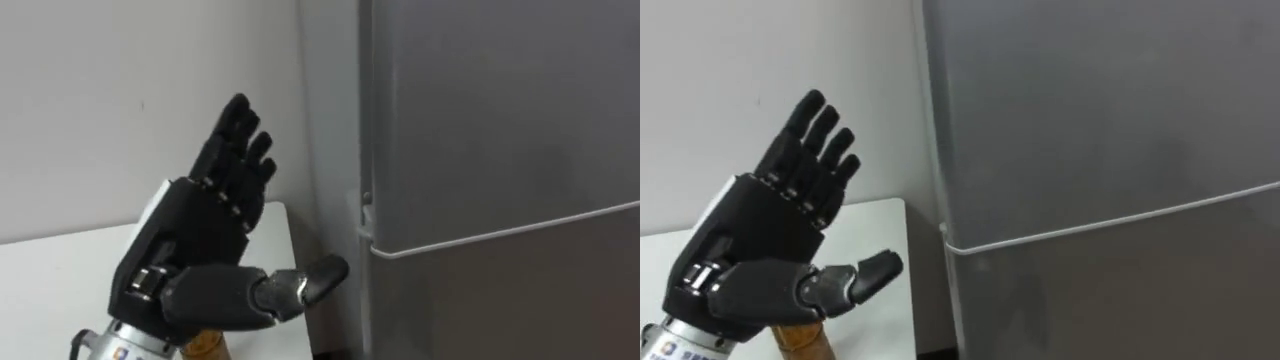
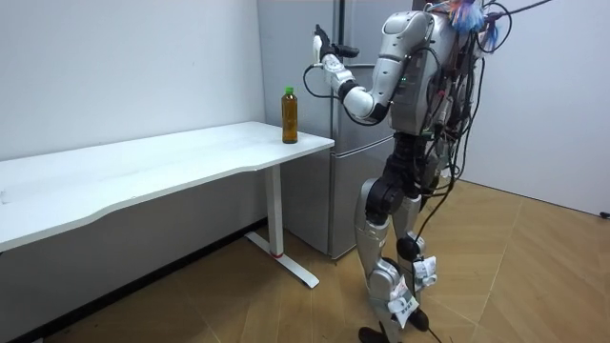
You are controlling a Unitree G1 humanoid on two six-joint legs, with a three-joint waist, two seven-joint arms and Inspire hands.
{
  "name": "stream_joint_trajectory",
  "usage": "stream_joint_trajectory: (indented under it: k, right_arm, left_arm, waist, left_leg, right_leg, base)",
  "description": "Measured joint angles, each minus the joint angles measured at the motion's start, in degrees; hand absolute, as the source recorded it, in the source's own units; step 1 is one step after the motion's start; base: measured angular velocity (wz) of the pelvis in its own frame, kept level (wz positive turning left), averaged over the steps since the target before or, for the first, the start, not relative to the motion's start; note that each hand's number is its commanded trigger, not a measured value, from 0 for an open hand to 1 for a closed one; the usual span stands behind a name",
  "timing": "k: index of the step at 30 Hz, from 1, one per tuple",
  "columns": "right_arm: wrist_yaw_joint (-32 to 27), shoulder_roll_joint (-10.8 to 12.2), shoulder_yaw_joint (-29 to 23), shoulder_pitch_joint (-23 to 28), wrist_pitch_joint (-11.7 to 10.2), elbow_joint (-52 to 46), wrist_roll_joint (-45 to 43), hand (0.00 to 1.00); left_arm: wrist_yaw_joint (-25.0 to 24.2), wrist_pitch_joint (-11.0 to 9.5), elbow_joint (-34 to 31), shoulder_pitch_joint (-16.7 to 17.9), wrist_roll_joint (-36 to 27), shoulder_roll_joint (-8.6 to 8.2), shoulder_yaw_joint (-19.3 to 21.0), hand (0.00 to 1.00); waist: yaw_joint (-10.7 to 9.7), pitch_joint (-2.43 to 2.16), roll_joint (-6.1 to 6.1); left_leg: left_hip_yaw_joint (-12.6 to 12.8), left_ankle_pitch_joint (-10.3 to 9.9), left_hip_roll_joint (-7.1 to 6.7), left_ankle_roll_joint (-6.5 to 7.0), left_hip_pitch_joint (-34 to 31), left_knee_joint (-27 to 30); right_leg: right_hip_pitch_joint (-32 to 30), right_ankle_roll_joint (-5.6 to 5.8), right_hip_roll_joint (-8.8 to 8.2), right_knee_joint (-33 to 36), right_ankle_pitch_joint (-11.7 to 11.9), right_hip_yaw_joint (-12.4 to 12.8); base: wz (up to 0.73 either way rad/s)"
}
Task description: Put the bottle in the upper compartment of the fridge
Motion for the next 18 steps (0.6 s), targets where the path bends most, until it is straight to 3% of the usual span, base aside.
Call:
stream_joint_trajectory:
  k: [8,12,18]
  right_arm:
    - [0.15,-0.78,1.74,-0.69,0.83,-0.03,0.19,0.0]
    - [0.14,-0.88,2.29,-1.15,1.92,0.09,0.39,0.0]
    - [0.14,-1.01,3.83,-2.31,1.87,1.16,0.49,0.0]
  left_arm:
    - [-7.51,2.52,0.0,-0.1,-2.05,0.49,-3.63,0.0]
    - [-8.43,3.21,0.0,-0.11,-2.29,0.49,-4.11,0.0]
    - [-9.3,3.37,0.0,-0.11,-2.73,0.48,-4.45,0.0]
  waist:
    - [-0.19,-0.04,0.19]
    - [-0.2,0.24,-0.22]
    - [-0.56,0.58,-0.76]
  left_leg:
    - [0.0,0.0,0.58,-0.02,0.07,0.0]
    - [-0.05,0.0,0.56,-0.02,0.0,0.01]
    - [-0.04,0.0,0.5,-0.02,-0.03,0.01]
  right_leg:
    - [0.43,-0.13,0.15,0.02,0.08,-0.02]
    - [0.52,-0.14,0.1,0.02,0.09,-0.14]
    - [0.35,-0.11,0.07,-0.34,0.05,-0.24]
  base:
    - [0.0]
    - [0.0]
    - [0.01]
